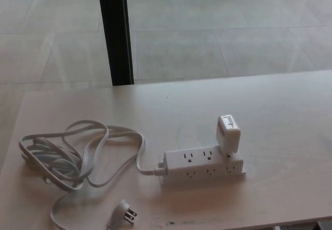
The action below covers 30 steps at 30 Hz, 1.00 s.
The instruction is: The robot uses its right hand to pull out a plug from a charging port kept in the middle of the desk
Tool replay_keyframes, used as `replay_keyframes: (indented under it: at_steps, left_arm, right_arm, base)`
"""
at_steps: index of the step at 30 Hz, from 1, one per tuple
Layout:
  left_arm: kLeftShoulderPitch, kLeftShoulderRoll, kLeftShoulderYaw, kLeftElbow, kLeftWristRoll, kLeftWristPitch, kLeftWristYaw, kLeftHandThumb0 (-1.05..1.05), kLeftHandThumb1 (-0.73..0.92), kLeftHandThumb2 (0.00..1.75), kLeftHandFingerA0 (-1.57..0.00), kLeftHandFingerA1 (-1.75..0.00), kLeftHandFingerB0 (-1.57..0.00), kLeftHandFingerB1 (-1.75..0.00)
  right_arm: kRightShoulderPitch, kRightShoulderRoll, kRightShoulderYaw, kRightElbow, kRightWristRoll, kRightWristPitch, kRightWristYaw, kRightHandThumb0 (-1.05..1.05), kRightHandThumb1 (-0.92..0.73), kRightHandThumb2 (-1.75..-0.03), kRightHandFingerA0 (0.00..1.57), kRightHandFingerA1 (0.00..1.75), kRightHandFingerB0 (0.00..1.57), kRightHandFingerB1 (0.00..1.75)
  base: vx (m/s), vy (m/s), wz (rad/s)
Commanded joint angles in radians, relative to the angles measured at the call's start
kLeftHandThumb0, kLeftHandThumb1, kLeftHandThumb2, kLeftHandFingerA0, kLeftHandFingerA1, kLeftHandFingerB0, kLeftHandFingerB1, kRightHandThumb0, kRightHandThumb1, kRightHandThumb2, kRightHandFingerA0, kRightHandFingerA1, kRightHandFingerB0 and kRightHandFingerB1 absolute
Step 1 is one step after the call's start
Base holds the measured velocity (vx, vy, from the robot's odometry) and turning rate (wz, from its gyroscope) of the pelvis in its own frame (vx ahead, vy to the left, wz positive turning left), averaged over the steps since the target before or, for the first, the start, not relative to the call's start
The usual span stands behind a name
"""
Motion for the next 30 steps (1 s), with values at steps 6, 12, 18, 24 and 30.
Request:
replay_keyframes:
  at_steps: [6,12,18,24,30]
  left_arm:
    - [0.000,0.018,-0.004,0.003,-0.016,-0.020,0.011,-0.59,0.55,0.58,-0.79,-0.55,-0.70,-0.42]
    - [-0.005,0.018,-0.004,0.013,-0.018,-0.026,0.006,-0.59,0.55,0.58,-0.80,-0.54,-0.72,-0.43]
    - [-0.011,0.017,0.001,0.021,-0.025,-0.028,0.006,-0.58,0.54,0.58,-0.79,-0.53,-0.70,-0.43]
    - [-0.009,0.018,-0.005,0.013,-0.024,-0.021,0.000,-0.60,0.55,0.58,-0.80,-0.54,-0.67,-0.42]
    - [-0.005,0.017,-0.003,0.004,-0.030,-0.024,-0.007,-0.60,0.55,0.58,-0.78,-0.53,-0.68,-0.42]
  right_arm:
    - [-0.196,0.029,0.245,-0.104,-0.092,0.030,0.035,-0.77,-0.44,-0.80,0.71,0.68,0.35,0.44]
    - [-0.255,0.027,0.404,-0.144,-0.164,-0.003,0.085,-0.70,-0.54,-0.57,0.76,0.63,0.40,0.34]
    - [-0.341,0.053,0.511,-0.017,-0.220,-0.103,0.109,-0.73,-0.42,-0.84,0.73,0.75,0.36,0.48]
    - [-0.416,0.040,0.644,0.063,-0.339,-0.163,0.136,-0.77,-0.44,-0.87,0.72,0.75,0.35,0.47]
    - [-0.451,0.034,0.757,0.089,-0.440,-0.204,0.157,-0.70,-0.57,-0.58,0.80,0.81,0.38,0.35]
  base:
    - [0.00,0.000,0.00]
    - [0.00,0.000,0.00]
    - [0.00,0.000,0.00]
    - [0.00,0.000,0.00]
    - [0.00,0.000,0.00]
